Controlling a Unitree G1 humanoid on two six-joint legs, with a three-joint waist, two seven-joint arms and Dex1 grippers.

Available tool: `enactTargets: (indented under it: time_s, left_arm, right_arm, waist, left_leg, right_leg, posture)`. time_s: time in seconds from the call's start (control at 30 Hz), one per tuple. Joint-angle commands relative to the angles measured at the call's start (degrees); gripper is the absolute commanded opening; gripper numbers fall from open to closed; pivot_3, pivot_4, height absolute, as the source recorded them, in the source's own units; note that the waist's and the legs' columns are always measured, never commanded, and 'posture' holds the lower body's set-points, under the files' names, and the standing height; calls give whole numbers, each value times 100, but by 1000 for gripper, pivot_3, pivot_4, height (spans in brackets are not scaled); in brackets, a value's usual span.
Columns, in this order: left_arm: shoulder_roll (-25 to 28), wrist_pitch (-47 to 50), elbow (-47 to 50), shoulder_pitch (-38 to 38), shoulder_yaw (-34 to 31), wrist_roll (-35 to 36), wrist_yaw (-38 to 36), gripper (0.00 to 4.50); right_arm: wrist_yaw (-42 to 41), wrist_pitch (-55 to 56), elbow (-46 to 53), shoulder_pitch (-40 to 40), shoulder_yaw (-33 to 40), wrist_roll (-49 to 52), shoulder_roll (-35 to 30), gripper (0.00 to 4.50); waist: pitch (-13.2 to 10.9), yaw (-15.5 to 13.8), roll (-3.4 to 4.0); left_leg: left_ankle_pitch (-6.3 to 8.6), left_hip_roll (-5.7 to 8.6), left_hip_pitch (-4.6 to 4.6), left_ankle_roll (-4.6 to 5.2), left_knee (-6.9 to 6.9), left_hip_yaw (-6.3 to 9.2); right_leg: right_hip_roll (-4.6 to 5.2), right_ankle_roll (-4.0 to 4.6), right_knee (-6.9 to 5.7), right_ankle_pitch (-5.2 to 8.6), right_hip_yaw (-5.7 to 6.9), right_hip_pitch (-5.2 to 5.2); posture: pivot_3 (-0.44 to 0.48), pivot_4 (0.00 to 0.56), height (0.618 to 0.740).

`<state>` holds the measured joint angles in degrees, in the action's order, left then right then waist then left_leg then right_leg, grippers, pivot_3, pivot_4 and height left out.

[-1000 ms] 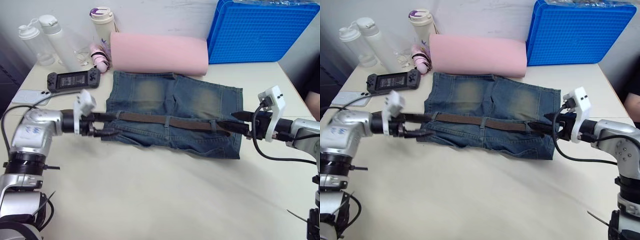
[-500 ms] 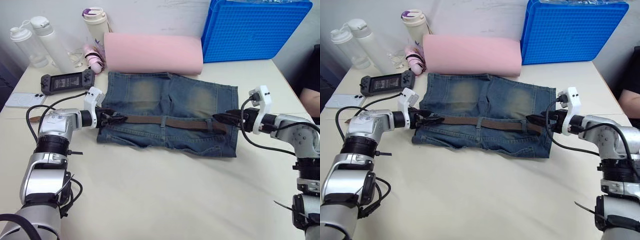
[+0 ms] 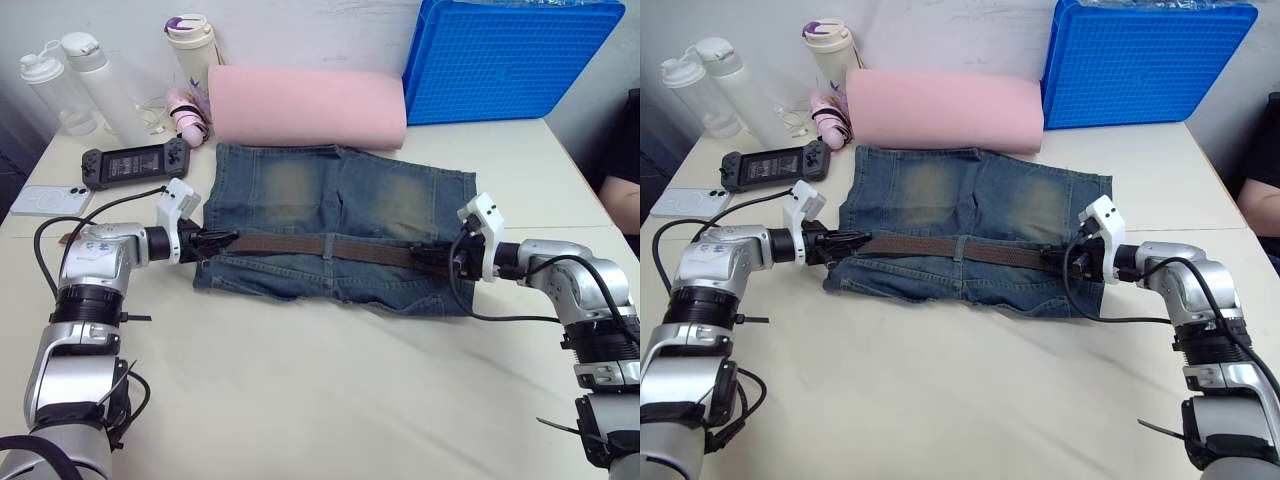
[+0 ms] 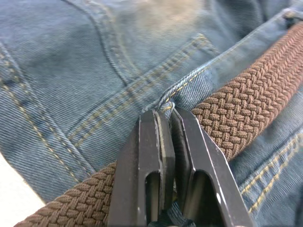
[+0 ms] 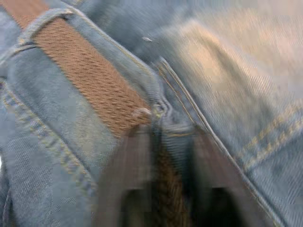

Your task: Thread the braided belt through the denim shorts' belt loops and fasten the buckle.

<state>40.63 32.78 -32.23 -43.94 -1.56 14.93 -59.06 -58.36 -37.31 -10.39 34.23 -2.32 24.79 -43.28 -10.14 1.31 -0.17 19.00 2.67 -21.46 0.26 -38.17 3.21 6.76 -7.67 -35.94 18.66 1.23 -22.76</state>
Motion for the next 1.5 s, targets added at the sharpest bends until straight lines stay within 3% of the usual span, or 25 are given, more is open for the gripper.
enactTargets:
  time_s: [0.03, 0.13, 0.3, 0.37, 0.43, 0.5, 0.57, 0.63, 0.7, 0.77, 0.8, 0.87, 1.03, 1.1, 1.27, 1.37, 1.5]
  left_arm:
    - [261, -265, 715, 273, -257, 241, -393, 0]
    - [418, -715, 1242, 666, -333, 320, -682, 0]
    - [583, -1461, 2463, 1659, -734, 674, -1084, 0]
    - [972, -1663, 3043, 2358, -781, 625, -1466, 0]
    - [1223, -1628, 3448, 2806, -997, 719, -1519, 0]
    - [1456, -958, 4048, 3424, -1230, 1193, -1641, 0]
    - [1683, -345, 4584, 4236, -1153, 1385, -1815, 837]
    - [1797, -180, 4912, 4832, -1062, 1398, -1955, 1467]
    - [1942, -147, 5183, 5264, -1112, 1461, -2025, 2373]
    - [1988, 36, 5339, 5466, -1261, 1618, -2052, 3285]
    - [2001, 58, 5366, 5530, -1317, 1643, -2074, 3536]
    - [2052, 45, 5305, 5598, -1391, 1650, -2107, 4493]
    - [2178, 533, 5091, 5338, -1761, 2287, -2312, 4500]
    - [2210, 789, 4973, 5112, -1912, 2613, -2362, 4500]
    - [2074, 1519, 4536, 3946, -2120, 3541, -2117, 4500]
    - [1739, 1243, 4313, 3298, -1950, 3282, -1556, 4500]
    - [1474, 760, 4269, 3046, -1046, 2320, -976, 4500]
  right_arm:
    - [-331, 863, 622, -258, 169, -251, -356, 104]
    - [-173, 2031, 677, -578, 314, -727, -448, 104]
    - [282, 6068, 1021, -2215, 1029, -1748, -431, 104]
    - [368, 7761, 1409, -3054, 1301, -2090, -387, 104]
    - [564, 8584, 1689, -3802, 1535, -2247, -276, 104]
    - [739, 9191, 1647, -4661, 1657, -2406, -141, 104]
    - [747, 9528, 1360, -5245, 1582, -2465, -120, 0]
    - [792, 9716, 1105, -5410, 1561, -2548, -149, 0]
    - [903, 9933, 932, -5479, 1590, -2605, -246, 0]
    - [960, 10157, 756, -5551, 1607, -2564, -388, 997]
    - [973, 10254, 678, -5587, 1595, -2538, -459, 1242]
    - [1007, 10414, 520, -5689, 1532, -2404, -655, 2408]
    - [1126, 10444, 813, -5938, 1445, -1488, -1314, 4412]
    - [1121, 10282, 1045, -5970, 1450, -1064, -1590, 4412]
    - [984, 9000, 1572, -4813, 1251, -171, -2095, 4412]
    - [824, 8273, 1322, -3749, 842, -389, -1911, 4412]
    - [956, 6230, 1069, -2590, 223, -480, -1358, 4412]
  waist:
    - [0, -5, 0]
    - [0, -3, 0]
    - [1, -116, -1]
    - [1, -126, -1]
    - [1, -124, -1]
    - [1, -125, -2]
    - [-1, -115, -4]
    - [16, -111, -19]
    - [4, -102, -3]
    - [1, -83, 2]
    - [4, -95, -6]
    - [6, -137, -2]
    - [4, -113, 1]
    - [3, -103, 2]
    - [3, -59, 1]
    - [3, -68, 3]
    - [5, -97, 0]
  left_leg:
    - [0, 0, 0, 0, 0, 0]
    - [0, 0, 0, 0, 0, 0]
    - [1, -1, 3, 0, 5, -1]
    - [3, -1, 4, 0, 8, -1]
    - [6, -4, 15, -3, 27, -1]
    - [8, -9, 30, -4, 27, -2]
    - [8, -9, 27, -4, 11, -5]
    - [-1, -11, 30, 4, 5, -33]
    - [26, -29, 116, 5, 31, -36]
    - [43, -32, 136, 19, 33, -67]
    - [43, -34, 135, 20, 31, -67]
    - [49, -43, 136, 11, 19, -56]
    - [59, -55, 129, 3, 22, -51]
    - [61, -58, 130, 4, 20, -54]
    - [58, -66, 135, 0, 9, -58]
    - [58, -71, 132, -9, 5, -49]
    - [62, -73, 118, -11, 10, -48]
  right_leg:
    - [0, 0, 0, 0, 0, 0]
    - [1, 0, 1, 0, -1, 2]
    - [2, 0, 8, 0, -1, 5]
    - [2, 0, 9, 0, -2, 5]
    - [1, 0, 9, 0, -2, 7]
    - [-6, 0, 13, 0, -2, 23]
    - [-7, 1, 23, 1, -4, 34]
    - [-5, 6, 34, -5, -26, 41]
    - [-16, 23, 45, 5, -51, 110]
    - [-18, 34, 79, 13, -59, 127]
    - [-16, 33, 85, 13, -74, 127]
    - [-11, 37, 84, 13, -100, 130]
    - [-17, 47, 95, 19, -98, 125]
    - [-17, 47, 98, 19, -99, 127]
    - [-18, 45, 85, 18, -100, 129]
    - [-22, 45, 85, 18, -83, 124]
    - [-30, 43, 71, 17, -44, 115]
  posture:
    - [0, 150, 740]
    - [0, 150, 740]
    - [0, 150, 740]
    - [0, 150, 740]
    - [0, 150, 740]
    - [0, 150, 740]
    - [0, 150, 740]
    - [0, 150, 740]
    - [0, 150, 740]
    - [0, 150, 740]
    - [0, 150, 740]
    - [0, 150, 740]
    - [0, 150, 740]
    - [0, 150, 740]
    - [0, 150, 740]
    - [0, 150, 740]
    - [0, 150, 740]
